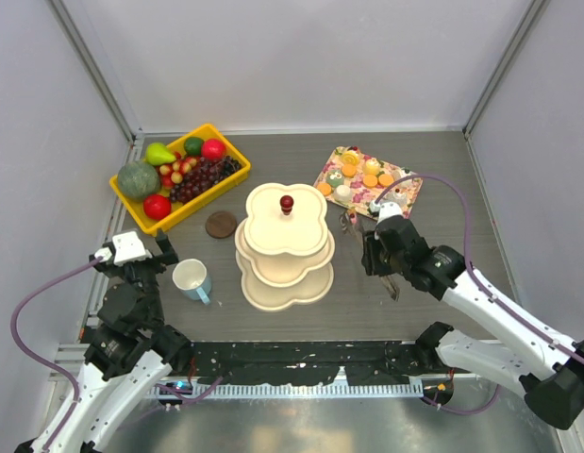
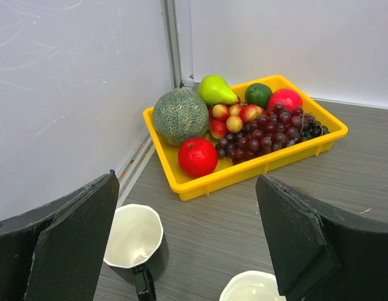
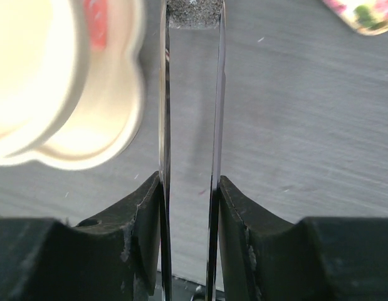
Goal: Serve the afternoon tea
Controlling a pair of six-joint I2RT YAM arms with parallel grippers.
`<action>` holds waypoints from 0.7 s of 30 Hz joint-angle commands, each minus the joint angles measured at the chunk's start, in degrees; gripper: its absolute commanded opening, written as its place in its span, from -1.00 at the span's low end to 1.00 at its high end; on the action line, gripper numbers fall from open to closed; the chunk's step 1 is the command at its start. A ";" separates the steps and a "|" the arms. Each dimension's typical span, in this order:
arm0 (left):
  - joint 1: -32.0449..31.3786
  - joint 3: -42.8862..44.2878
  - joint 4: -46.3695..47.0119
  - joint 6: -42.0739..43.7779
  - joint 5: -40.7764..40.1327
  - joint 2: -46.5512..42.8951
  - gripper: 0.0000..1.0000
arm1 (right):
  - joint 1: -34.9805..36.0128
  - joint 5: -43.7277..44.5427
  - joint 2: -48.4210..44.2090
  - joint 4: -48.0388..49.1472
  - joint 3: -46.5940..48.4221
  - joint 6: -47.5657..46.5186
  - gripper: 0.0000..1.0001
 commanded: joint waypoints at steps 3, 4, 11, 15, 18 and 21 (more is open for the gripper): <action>0.36 -0.07 2.71 0.35 -0.60 1.36 0.98 | 11.35 2.62 -6.00 -2.90 -4.67 10.42 -0.43; 0.44 0.02 2.71 0.35 -0.60 1.44 0.98 | 13.53 2.97 -6.97 -3.25 -5.29 11.82 -0.43; 0.71 0.02 2.80 0.35 -0.33 2.06 0.98 | 20.23 2.44 -9.96 -4.57 -8.28 14.29 -0.44; 0.80 0.02 2.71 0.35 -0.25 2.24 0.98 | 25.85 1.92 -11.72 -2.38 -9.78 15.70 -0.45; 0.80 -0.07 2.80 0.35 -0.16 2.41 0.98 | 29.37 2.27 -11.81 -0.71 -10.66 16.58 -0.45; 0.88 0.02 2.80 0.35 0.02 2.59 0.98 | 34.63 3.76 -10.24 1.92 -10.84 16.06 -0.45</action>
